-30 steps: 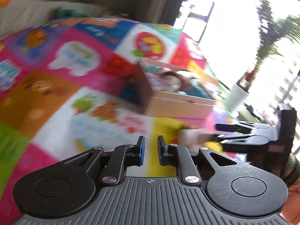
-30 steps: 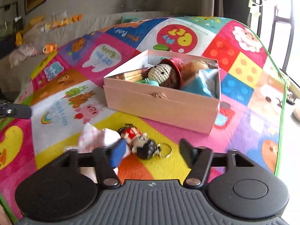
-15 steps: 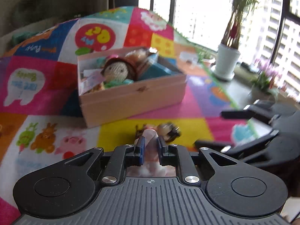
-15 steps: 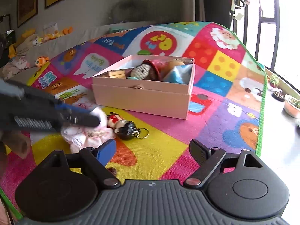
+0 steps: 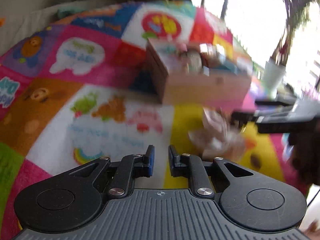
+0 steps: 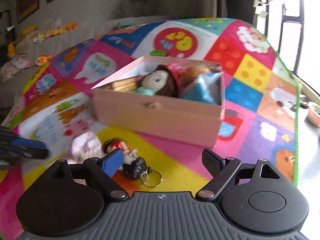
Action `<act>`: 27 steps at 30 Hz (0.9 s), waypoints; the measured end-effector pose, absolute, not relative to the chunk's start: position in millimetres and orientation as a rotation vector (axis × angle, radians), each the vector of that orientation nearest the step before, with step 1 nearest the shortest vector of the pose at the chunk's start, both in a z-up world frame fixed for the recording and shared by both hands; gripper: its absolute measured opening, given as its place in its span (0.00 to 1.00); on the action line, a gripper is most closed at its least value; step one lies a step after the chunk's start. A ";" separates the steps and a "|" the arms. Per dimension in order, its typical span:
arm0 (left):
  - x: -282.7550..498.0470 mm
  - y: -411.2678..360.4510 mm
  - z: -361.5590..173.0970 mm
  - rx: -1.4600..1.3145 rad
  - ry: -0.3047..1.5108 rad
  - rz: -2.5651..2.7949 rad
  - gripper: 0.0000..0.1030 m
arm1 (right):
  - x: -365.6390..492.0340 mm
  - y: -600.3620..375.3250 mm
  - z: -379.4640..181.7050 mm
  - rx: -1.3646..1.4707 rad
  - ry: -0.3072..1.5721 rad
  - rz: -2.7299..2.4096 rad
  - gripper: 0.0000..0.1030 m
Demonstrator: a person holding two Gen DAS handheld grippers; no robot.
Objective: Organize objects
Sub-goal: 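Grasp the keychain figure with the right gripper while the left gripper grasps the lace cloth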
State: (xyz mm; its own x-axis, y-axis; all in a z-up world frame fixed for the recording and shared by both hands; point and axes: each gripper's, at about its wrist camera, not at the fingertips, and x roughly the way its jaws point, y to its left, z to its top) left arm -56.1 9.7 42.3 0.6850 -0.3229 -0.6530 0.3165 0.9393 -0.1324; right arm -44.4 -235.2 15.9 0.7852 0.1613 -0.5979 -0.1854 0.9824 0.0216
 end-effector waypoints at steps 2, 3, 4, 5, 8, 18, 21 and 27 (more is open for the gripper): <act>-55.2 16.0 60.0 -0.101 0.687 -0.391 0.17 | -43.0 -239.7 16.6 -0.034 0.639 0.166 0.84; -52.5 15.1 66.4 -0.150 0.678 -0.424 0.17 | -44.1 -241.5 16.5 -0.029 0.640 0.167 0.84; -49.1 11.6 70.5 -0.189 0.679 -0.468 0.17 | -46.7 -242.6 16.7 -0.027 0.637 0.174 0.84; -45.6 4.9 71.6 -0.209 0.689 -0.510 0.17 | -50.2 -243.0 17.3 -0.029 0.628 0.181 0.84; -37.7 -29.2 60.2 -0.162 0.724 -0.578 0.17 | -57.9 -247.1 21.1 -0.022 0.603 0.196 0.84; -40.2 -54.8 22.1 0.073 0.787 -0.486 0.22 | -61.3 -249.0 17.2 -0.013 0.630 0.244 0.84; -47.2 -50.9 16.2 0.089 0.792 -0.482 0.22 | -49.1 -236.9 12.3 -0.003 0.652 0.276 0.84; -51.1 -47.1 15.3 0.082 0.785 -0.484 0.21 | -27.8 -239.9 12.9 -0.012 0.626 0.201 0.84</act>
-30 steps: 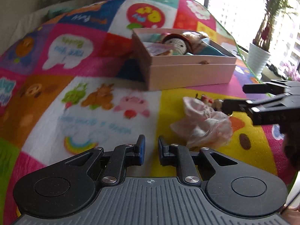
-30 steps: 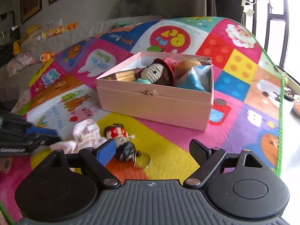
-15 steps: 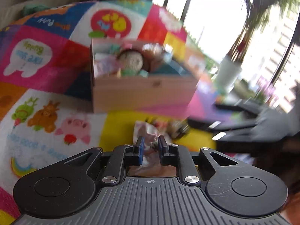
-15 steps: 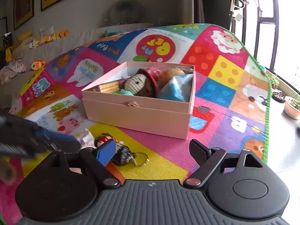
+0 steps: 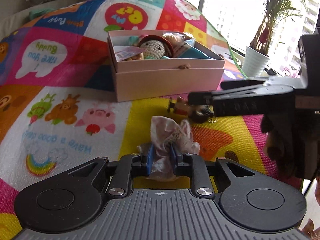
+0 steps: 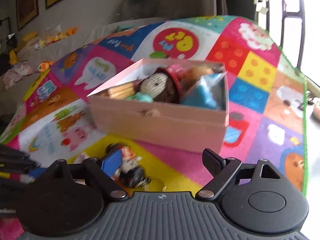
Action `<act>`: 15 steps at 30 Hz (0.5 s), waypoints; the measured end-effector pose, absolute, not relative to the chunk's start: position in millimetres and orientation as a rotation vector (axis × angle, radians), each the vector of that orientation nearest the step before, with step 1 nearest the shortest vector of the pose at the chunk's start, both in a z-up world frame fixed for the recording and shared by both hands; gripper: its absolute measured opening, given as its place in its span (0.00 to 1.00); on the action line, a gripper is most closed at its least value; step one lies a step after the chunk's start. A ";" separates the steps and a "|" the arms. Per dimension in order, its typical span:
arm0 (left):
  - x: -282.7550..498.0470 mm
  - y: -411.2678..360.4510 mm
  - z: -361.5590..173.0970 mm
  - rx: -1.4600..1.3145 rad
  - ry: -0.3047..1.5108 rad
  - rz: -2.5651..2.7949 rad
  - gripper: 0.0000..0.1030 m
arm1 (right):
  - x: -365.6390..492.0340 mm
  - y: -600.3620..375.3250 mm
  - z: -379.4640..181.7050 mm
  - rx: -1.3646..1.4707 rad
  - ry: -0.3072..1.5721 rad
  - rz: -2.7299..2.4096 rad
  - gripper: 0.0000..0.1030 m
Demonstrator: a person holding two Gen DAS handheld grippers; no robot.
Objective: Organize objects
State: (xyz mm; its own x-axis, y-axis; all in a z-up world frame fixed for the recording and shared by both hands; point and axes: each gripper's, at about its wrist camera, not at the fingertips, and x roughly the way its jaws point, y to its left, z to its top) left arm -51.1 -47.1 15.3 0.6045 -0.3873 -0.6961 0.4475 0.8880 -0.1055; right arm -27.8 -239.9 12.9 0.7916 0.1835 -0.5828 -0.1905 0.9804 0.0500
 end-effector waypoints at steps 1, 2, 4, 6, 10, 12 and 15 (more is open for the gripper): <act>-51.9 -47.6 15.3 0.090 0.782 -0.484 0.21 | -28.3 -238.1 12.6 -0.056 0.611 0.159 0.84; -52.5 -47.7 15.2 0.093 0.779 -0.485 0.21 | -28.8 -237.4 11.0 -0.099 0.597 0.122 0.84; -52.6 -46.9 14.9 0.087 0.778 -0.485 0.21 | -29.8 -243.0 7.7 -0.122 0.601 0.088 0.84; -51.3 -46.4 14.9 0.082 0.779 -0.485 0.21 | -33.3 -253.7 8.5 -0.066 0.619 0.096 0.84; -51.2 -47.8 14.9 0.087 0.780 -0.480 0.21 | -46.3 -258.8 20.8 0.064 0.627 0.244 0.84; -51.5 -48.4 15.0 0.091 0.779 -0.478 0.21 | -45.4 -248.2 24.3 0.092 0.649 0.320 0.84; -51.5 -48.2 14.9 0.090 0.780 -0.479 0.21 | -37.0 -225.8 20.3 0.058 0.684 0.384 0.82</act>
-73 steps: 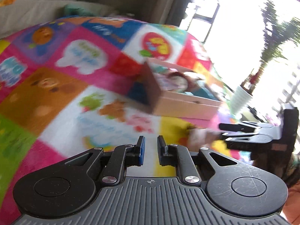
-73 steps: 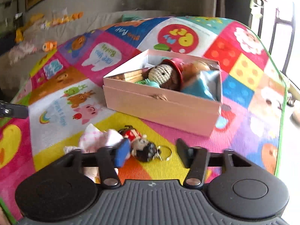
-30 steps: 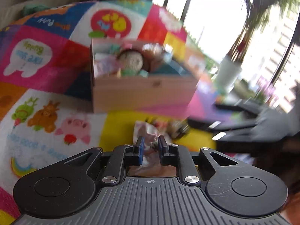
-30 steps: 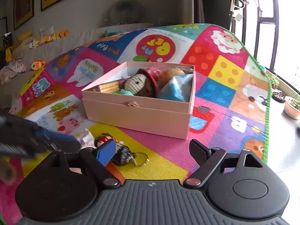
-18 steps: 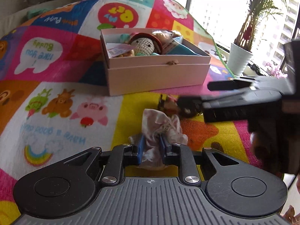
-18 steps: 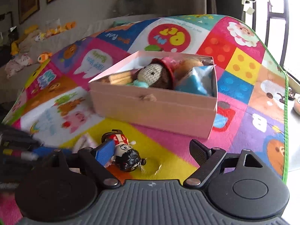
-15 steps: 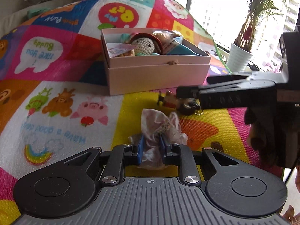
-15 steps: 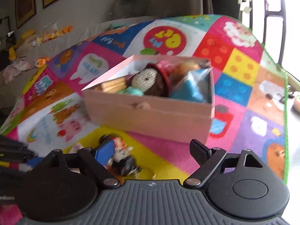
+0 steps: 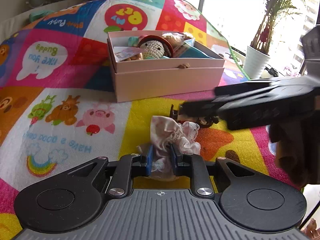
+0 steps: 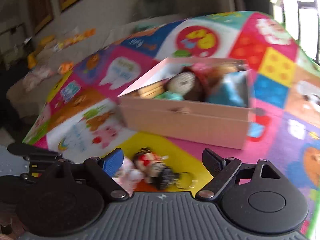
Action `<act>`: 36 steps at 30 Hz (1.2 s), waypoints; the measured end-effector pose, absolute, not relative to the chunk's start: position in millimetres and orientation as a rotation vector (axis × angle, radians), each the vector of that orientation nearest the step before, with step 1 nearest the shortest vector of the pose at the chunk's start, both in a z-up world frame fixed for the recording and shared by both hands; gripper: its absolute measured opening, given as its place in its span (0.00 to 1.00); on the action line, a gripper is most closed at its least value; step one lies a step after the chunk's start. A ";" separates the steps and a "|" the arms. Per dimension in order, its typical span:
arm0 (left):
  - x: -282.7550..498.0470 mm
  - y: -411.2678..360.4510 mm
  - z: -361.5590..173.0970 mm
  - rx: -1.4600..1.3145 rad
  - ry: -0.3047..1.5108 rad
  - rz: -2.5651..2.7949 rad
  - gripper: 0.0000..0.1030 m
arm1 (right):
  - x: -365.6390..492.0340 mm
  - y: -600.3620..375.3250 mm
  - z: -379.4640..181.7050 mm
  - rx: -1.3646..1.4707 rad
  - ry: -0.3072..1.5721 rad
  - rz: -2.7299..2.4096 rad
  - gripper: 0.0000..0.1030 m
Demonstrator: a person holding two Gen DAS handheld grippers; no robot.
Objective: Organize objects
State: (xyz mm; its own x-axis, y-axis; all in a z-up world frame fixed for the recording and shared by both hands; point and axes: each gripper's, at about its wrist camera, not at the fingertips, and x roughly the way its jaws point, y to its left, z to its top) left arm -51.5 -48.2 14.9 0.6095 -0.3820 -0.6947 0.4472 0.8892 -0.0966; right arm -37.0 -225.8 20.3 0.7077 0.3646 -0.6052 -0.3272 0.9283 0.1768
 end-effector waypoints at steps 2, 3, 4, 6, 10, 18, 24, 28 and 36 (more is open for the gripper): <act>-51.6 -48.3 14.8 0.090 0.780 -0.479 0.21 | -28.9 -213.2 12.7 0.013 0.725 0.410 0.65; -51.6 -48.4 14.7 0.089 0.779 -0.479 0.21 | -24.6 -210.1 8.4 0.001 0.751 0.418 0.59; -51.7 -48.5 14.8 0.088 0.779 -0.479 0.21 | -22.1 -210.8 6.9 0.003 0.754 0.418 0.56; -51.7 -48.4 14.6 0.088 0.779 -0.479 0.21 | -17.6 -219.0 9.4 0.041 0.765 0.390 0.43; -52.2 -48.9 14.3 0.086 0.777 -0.480 0.21 | -10.4 -251.7 8.5 0.128 0.766 0.274 0.43; -51.2 -45.0 14.0 0.060 0.778 -0.483 0.21 | -46.7 -280.5 16.1 0.135 0.689 0.210 0.90; -43.3 -52.4 21.6 0.054 0.791 -0.498 0.21 | -71.8 -263.6 0.4 0.040 0.761 0.245 0.99; -37.2 -69.4 25.2 0.131 0.766 -0.529 0.21 | -72.7 -256.1 -0.5 0.013 0.774 0.238 1.00; -42.0 -88.6 20.7 0.273 0.796 -0.619 0.21 | -78.0 -253.8 -4.3 -0.010 0.770 0.239 1.00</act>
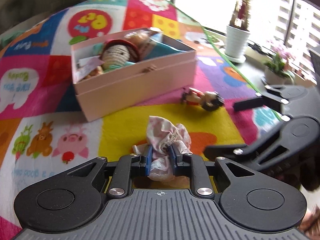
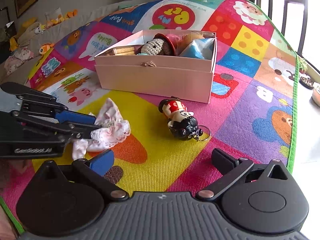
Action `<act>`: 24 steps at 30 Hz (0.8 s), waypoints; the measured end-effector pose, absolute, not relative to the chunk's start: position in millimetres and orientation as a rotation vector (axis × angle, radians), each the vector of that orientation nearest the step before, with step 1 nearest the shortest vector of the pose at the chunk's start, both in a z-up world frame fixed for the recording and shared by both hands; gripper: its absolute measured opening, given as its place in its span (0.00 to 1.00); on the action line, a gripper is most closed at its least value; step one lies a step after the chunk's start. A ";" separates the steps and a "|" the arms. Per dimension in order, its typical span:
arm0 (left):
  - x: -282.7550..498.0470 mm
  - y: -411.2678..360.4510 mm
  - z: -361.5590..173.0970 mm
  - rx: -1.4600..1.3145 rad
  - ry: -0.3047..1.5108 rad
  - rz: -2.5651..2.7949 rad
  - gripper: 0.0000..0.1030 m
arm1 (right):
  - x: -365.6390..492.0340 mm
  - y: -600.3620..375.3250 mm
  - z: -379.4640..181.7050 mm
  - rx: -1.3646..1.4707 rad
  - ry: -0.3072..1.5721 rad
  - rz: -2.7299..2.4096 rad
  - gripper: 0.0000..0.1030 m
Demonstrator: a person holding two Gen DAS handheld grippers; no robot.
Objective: Organize objects
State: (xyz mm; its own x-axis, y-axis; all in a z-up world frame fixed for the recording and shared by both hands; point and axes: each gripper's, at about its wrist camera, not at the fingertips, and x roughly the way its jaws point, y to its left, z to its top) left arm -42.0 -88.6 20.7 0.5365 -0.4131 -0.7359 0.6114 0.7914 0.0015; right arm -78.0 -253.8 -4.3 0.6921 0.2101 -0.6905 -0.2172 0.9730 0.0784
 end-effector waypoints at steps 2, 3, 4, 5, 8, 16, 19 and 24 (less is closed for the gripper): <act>-47.5 -85.0 19.4 0.305 0.803 -0.644 0.21 | -78.9 -250.3 -5.4 -0.041 0.771 0.239 1.00; -50.7 -82.9 18.8 0.321 0.798 -0.653 0.21 | -78.9 -249.7 -5.6 -0.054 0.773 0.241 1.00; -53.3 -80.8 18.4 0.332 0.794 -0.661 0.21 | -79.1 -249.1 -5.7 -0.065 0.774 0.244 1.00; -54.9 -79.4 18.0 0.338 0.791 -0.665 0.21 | -79.3 -249.0 -5.6 -0.070 0.776 0.248 1.00; -55.1 -79.5 16.4 0.313 0.786 -0.653 0.21 | -80.0 -252.8 -3.7 -0.061 0.778 0.272 1.00; -57.9 -76.5 15.6 0.241 0.743 -0.636 0.14 | -88.6 -258.1 13.4 -0.052 0.655 0.210 0.97; -62.9 -70.2 21.1 0.217 0.735 -0.650 0.12 | -66.2 -254.8 15.7 -0.055 0.676 0.200 0.81; -67.4 -61.3 26.9 0.192 0.726 -0.642 0.11 | -34.0 -248.2 7.4 -0.078 0.747 0.188 0.42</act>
State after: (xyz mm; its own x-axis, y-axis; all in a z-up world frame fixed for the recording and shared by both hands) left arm -67.4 -61.3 26.9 0.5673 -0.4787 -0.6701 0.6071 0.7929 -0.0525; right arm -34.0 -248.2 7.4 0.7180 0.1424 -0.6813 -0.1979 0.9802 -0.0038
